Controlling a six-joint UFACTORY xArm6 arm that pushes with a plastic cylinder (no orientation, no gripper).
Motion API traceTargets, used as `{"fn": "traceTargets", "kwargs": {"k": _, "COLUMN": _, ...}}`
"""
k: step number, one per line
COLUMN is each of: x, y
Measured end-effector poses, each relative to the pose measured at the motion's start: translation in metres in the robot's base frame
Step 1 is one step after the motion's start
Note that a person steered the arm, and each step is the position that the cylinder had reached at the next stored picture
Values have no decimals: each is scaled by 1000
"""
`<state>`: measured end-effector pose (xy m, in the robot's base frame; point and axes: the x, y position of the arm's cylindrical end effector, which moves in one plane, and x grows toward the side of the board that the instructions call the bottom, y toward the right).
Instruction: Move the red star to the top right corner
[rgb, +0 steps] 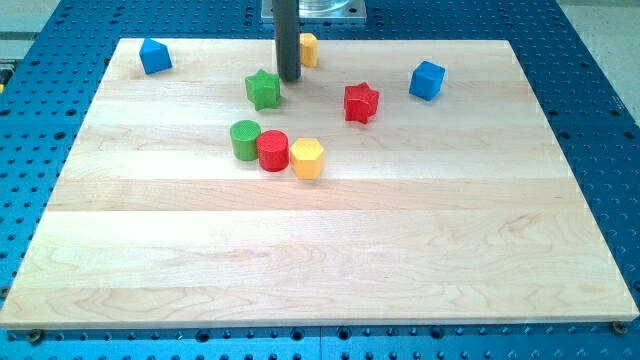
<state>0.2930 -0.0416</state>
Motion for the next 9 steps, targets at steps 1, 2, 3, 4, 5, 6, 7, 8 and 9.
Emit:
{"fn": "traceTargets", "kwargs": {"k": 1, "x": 73, "y": 4}}
{"fn": "traceTargets", "kwargs": {"k": 2, "x": 87, "y": 49}}
{"fn": "traceTargets", "kwargs": {"k": 3, "x": 74, "y": 109}}
{"fn": "traceTargets", "kwargs": {"k": 4, "x": 31, "y": 134}}
{"fn": "traceTargets", "kwargs": {"k": 5, "x": 44, "y": 100}}
{"fn": "traceTargets", "kwargs": {"k": 6, "x": 52, "y": 62}}
{"fn": "traceTargets", "kwargs": {"k": 7, "x": 18, "y": 92}}
{"fn": "traceTargets", "kwargs": {"k": 8, "x": -9, "y": 110}}
{"fn": "traceTargets", "kwargs": {"k": 9, "x": -10, "y": 85}}
